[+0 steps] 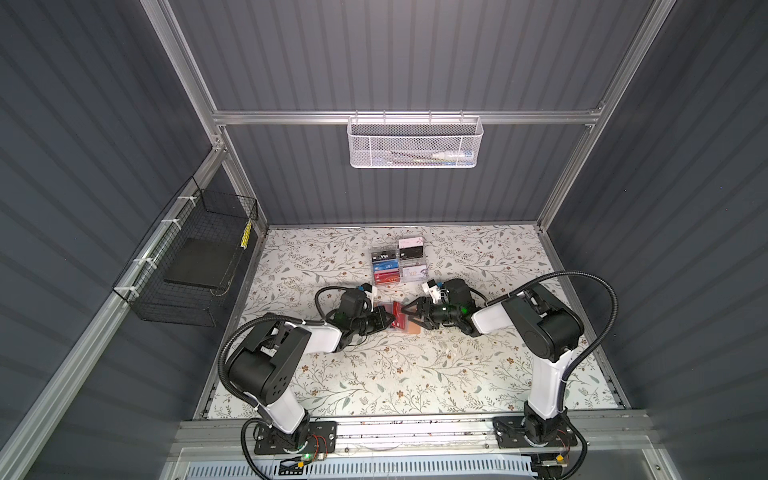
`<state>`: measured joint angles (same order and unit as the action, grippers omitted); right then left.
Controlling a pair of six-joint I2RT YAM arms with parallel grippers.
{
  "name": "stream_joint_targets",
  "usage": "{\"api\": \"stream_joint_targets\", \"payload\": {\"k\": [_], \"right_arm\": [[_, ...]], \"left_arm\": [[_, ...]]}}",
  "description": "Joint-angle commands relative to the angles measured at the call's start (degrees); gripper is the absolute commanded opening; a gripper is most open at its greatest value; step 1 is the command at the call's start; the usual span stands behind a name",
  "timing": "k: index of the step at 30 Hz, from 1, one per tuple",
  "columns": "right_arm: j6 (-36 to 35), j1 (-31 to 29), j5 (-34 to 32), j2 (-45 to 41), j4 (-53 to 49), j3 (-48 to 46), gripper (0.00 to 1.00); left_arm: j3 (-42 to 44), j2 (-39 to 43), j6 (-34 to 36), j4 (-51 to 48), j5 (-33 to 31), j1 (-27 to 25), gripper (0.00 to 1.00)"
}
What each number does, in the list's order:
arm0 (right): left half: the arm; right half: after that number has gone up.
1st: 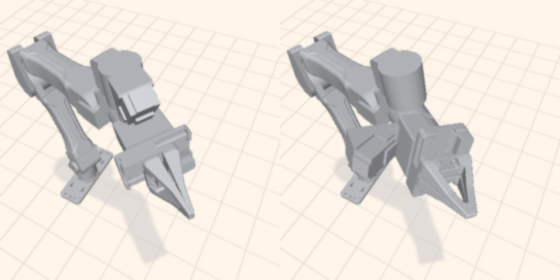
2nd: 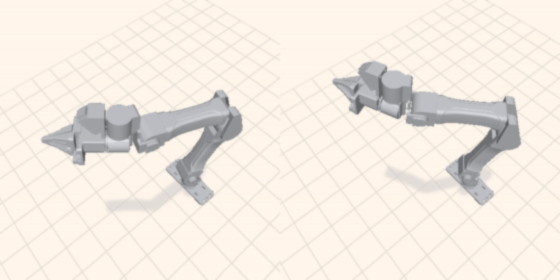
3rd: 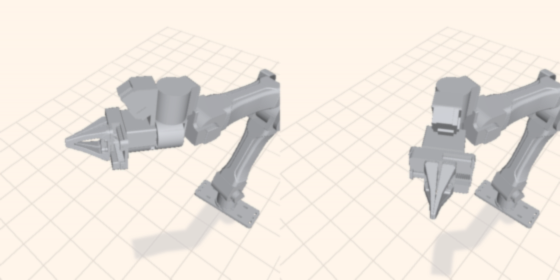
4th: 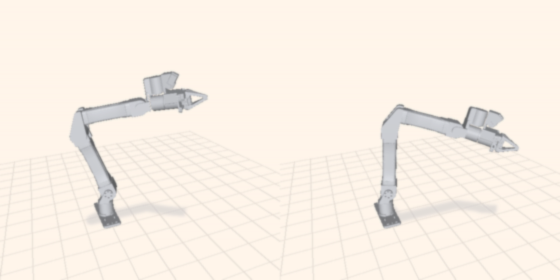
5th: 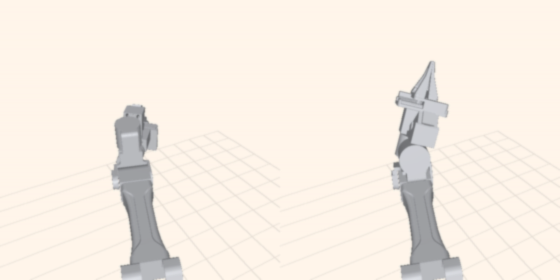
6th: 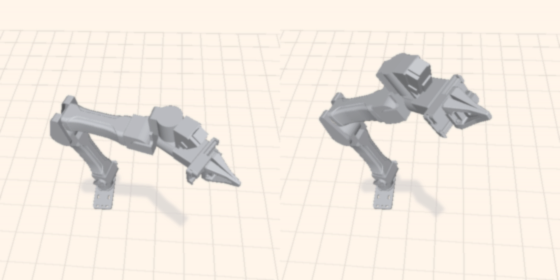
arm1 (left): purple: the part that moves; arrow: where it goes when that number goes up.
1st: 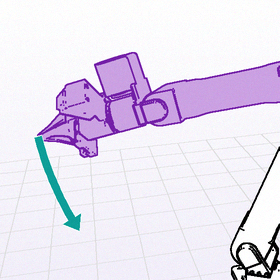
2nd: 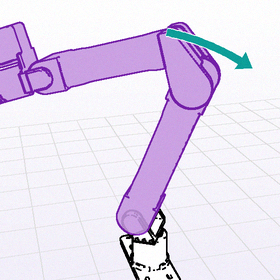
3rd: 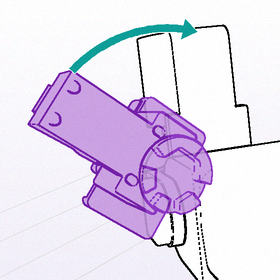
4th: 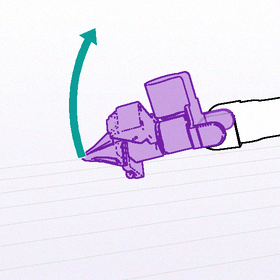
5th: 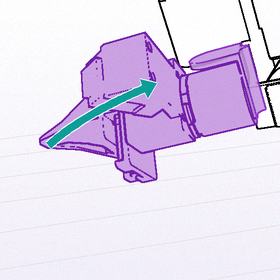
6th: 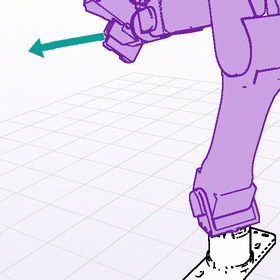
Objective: Take the credit cards out of the card holder
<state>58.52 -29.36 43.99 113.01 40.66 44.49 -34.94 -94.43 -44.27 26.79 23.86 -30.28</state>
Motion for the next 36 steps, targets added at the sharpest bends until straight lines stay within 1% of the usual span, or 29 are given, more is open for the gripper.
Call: {"api": "stream_joint_targets", "payload": {"k": [1,5,9,14,15,18,19,20,23,27,31,34,36], "right_arm": [[0.0,-0.5,-0.1,1.6,-3.4,-0.2,0.64],[0.1,-0.4,0.1,0.8,-2.7,-0.5,0.67],[-0.2,-0.4,0.0,-0.6,-2.1,-1.2,0.71],[-0.3,-0.4,0.1,-2.2,-1.2,-2.0,0.78],[-0.3,-0.4,0.2,-2.6,-1.1,-2.1,0.80],[-0.3,-0.4,0.5,-3.5,-0.8,-2.5,0.88],[-0.3,-0.4,0.6,-4.0,-0.7,-2.6,0.96],[-0.3,-0.4,0.5,-4.5,-0.6,-2.8,0.99],[-0.1,-0.3,0.5,-5.7,-0.3,-3.3,0.99],[-0.1,-0.3,0.7,-7.8,-0.1,-4.1,0.99],[-0.7,-0.3,0.9,-11.4,0.0,-5.0,0.99],[-2.1,-0.3,1.1,-15.1,-0.6,-5.7,0.99],[-4.4,-0.2,0.5,-18.6,-3.1,-5.9,0.99]], "left_arm": [[-2.4,2.2,3.6,-4.4,-0.8,0.3,0.00],[-3.5,3.7,5.5,-7.0,-0.3,0.4,0.00],[-5.4,5.4,8.3,-12.4,-1.3,0.4,0.00],[-8.2,8.4,12.3,-19.7,-4.5,0.4,0.00],[-8.7,8.9,13.0,-21.2,-6.0,0.4,0.00],[-10.0,10.7,14.9,-24.1,-7.9,0.4,0.00],[-10.6,11.3,15.7,-25.2,-8.4,0.4,0.00],[-11.3,11.9,16.5,-26.6,-9.1,0.4,0.00],[-13.8,13.2,19.2,-30.2,-10.7,0.4,0.00],[-17.5,14.8,23.5,-35.4,-14.4,0.4,0.00],[-22.4,15.8,28.0,-39.6,-16.9,0.4,0.00],[-26.2,15.7,31.3,-42.1,-17.5,0.4,0.00],[-27.8,15.8,33.5,-41.9,-16.8,0.4,0.00]]}}
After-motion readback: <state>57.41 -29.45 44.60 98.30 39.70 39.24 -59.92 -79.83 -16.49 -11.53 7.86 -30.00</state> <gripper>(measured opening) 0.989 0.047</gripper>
